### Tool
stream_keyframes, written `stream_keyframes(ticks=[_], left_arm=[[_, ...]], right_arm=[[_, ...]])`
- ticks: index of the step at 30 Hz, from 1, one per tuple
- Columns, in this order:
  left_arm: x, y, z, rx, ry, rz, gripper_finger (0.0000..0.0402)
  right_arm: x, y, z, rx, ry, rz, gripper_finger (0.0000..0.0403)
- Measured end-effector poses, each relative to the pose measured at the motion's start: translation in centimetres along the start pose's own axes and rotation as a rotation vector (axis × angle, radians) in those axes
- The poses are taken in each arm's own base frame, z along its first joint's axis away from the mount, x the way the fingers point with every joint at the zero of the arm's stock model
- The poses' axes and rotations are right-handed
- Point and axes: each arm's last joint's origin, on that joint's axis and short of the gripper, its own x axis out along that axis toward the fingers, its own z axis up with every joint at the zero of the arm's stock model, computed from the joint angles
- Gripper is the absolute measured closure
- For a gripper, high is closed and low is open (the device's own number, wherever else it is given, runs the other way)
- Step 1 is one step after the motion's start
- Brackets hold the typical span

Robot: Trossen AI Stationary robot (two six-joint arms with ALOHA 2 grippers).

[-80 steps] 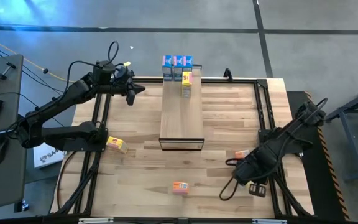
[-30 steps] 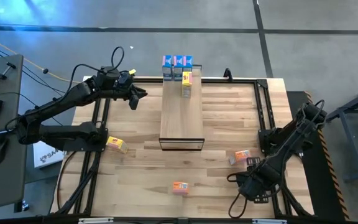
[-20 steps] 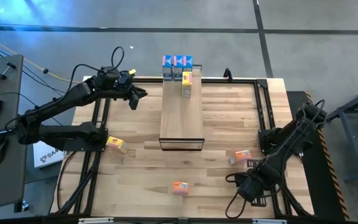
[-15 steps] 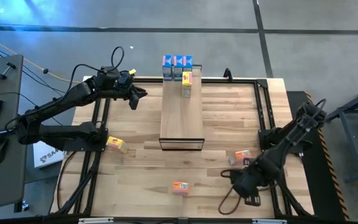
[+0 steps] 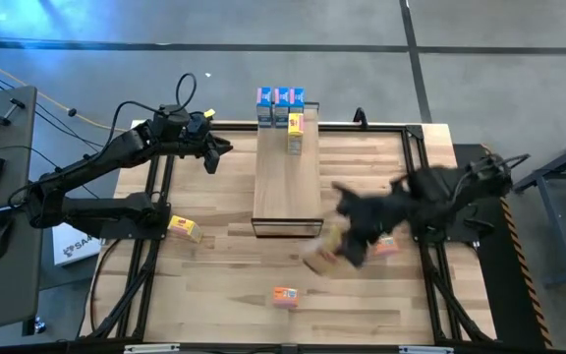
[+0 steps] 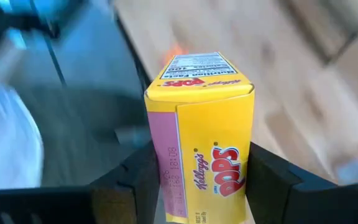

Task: Stack cereal on shelf
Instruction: Put the right yellow cereal box on the shelf aligned with the yellow cereal box

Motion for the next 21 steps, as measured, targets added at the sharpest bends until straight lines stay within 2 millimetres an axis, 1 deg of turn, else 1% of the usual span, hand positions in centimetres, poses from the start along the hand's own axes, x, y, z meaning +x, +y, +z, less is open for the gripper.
stream_keyframes(ticks=[3,6,9,11,14,16,19,21], left_arm=[[0.0,0.0,0.0,0.002,0.0,0.0,0.0316],[0.0,0.0,0.1,0.003,-0.009,0.008,0.0316],[0.0,0.0,0.3,0.007,-0.03,0.008,0.0316],[0.0,0.0,0.4,0.008,-0.038,0.007,0.0316],[0.0,0.0,0.3,0.005,-0.035,0.007,0.0316],[0.0,0.0,0.3,0.005,-0.032,0.007,0.0316],[0.0,0.0,0.3,0.006,-0.031,0.007,0.0316],[0.0,0.0,0.3,0.006,-0.031,0.007,0.0316]], right_arm=[[-1.2,-0.9,3.2,0.082,-0.135,0.031,0.0229],[-1.6,-2.3,6.4,0.163,-0.242,0.051,0.0229],[-1.4,-3.8,9.3,0.232,-0.312,0.019,0.0229],[-0.9,-4.7,11.0,0.282,-0.328,-0.01,0.0229],[0.3,-5.9,12.7,0.346,-0.276,-0.045,0.0229],[0.9,-6.2,13.5,0.398,-0.236,-0.059,0.0229],[1.4,-6.4,14.0,0.487,-0.186,-0.102,0.0229],[1.4,-6.5,14.5,0.527,-0.184,-0.149,0.0229]])
